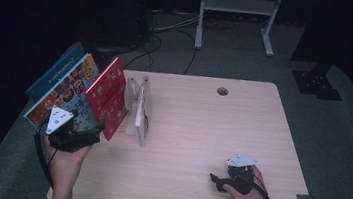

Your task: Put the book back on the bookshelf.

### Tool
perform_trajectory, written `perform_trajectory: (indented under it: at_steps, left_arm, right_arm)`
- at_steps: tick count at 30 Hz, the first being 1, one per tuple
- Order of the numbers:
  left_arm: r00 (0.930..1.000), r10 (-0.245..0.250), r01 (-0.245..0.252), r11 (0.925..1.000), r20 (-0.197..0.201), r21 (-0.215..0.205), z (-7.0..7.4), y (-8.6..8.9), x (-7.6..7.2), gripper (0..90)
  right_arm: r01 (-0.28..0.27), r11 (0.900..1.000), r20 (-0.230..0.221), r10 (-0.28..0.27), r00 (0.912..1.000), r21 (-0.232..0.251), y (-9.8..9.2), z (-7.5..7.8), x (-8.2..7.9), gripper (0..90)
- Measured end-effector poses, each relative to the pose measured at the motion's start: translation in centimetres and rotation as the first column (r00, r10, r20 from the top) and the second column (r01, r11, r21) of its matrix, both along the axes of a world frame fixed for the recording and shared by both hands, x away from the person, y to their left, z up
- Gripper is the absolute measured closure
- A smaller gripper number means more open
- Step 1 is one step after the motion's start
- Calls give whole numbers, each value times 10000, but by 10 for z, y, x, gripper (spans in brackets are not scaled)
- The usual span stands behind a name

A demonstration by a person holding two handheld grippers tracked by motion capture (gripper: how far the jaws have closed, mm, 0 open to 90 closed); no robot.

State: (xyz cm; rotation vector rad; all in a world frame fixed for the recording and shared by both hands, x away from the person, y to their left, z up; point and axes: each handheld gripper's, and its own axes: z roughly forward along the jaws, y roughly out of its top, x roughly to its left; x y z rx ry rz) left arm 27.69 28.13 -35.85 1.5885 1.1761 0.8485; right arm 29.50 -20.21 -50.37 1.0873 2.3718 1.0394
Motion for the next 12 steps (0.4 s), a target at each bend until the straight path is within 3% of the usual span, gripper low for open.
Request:
perform_trajectory:
  at_steps: [12]
  left_arm:
    - [10000, 26, -25, 9999, 69, -126, -3, -2, -13, 15]
  right_arm:
    - [-2, 10000, 0, 2, 10000, -2, 0, 0, 0, 124]
